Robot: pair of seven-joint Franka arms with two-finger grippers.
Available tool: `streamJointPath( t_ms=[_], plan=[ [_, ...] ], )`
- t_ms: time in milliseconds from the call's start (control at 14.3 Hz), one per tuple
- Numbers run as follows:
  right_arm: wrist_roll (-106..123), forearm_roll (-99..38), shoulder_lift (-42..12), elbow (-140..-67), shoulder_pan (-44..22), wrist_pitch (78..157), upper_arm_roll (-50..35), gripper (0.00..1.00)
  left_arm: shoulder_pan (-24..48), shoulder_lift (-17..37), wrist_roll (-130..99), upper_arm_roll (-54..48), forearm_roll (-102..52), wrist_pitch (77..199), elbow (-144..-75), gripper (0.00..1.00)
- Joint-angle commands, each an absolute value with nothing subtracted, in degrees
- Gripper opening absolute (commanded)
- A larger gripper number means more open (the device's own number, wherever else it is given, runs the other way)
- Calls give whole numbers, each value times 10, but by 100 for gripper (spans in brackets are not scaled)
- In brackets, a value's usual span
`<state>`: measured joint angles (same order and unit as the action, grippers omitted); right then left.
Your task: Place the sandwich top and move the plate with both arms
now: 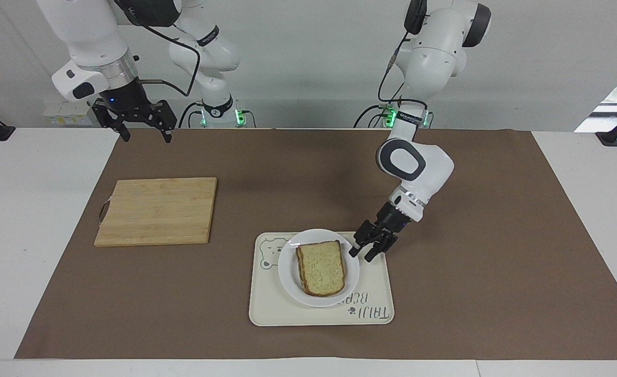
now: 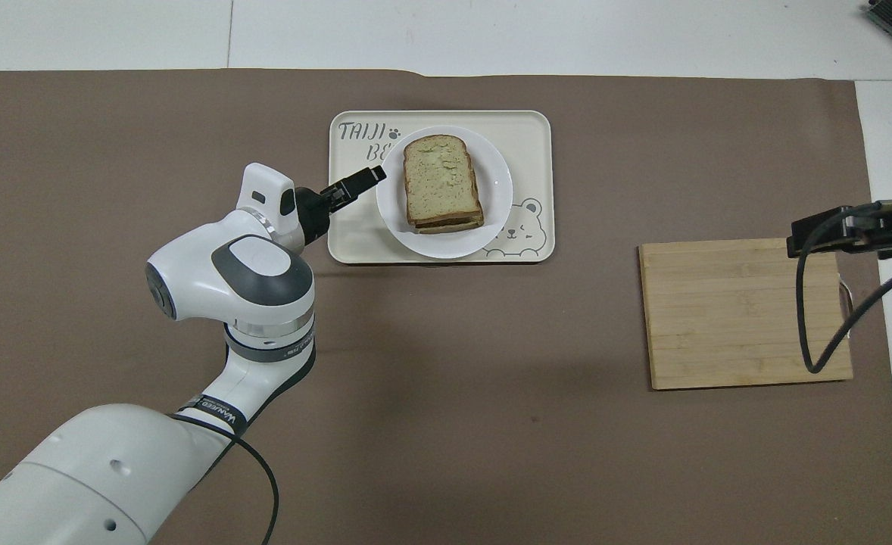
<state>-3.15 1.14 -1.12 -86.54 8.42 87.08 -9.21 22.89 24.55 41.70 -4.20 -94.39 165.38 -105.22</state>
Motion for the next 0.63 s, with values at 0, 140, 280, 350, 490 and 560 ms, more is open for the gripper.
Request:
streamJointPath(
  t_ms=[0, 140, 280, 350, 490, 560],
  plan=[
    [-37, 1, -6, -865, 90, 864, -96, 100, 227, 198, 420, -40, -934, 1675, -1096, 100],
    [-37, 0, -6, -865, 90, 864, -96, 100, 224, 189, 422, -35, -925, 1675, -1096, 100],
    [-37, 1, -6, -865, 90, 864, -96, 100, 224, 189, 422, -26, -870, 1674, -1093, 100],
    [-37, 0, -6, -865, 90, 864, -96, 100, 223, 190, 422, -24, -848, 1674, -1092, 100],
    [-37, 0, -6, -865, 90, 864, -96, 100, 223, 192, 420, -10, -828, 1668, -1082, 100],
    [-37, 0, -6, -865, 90, 864, -96, 100, 222, 194, 420, -9, -818, 1667, -1078, 100]
  ],
)
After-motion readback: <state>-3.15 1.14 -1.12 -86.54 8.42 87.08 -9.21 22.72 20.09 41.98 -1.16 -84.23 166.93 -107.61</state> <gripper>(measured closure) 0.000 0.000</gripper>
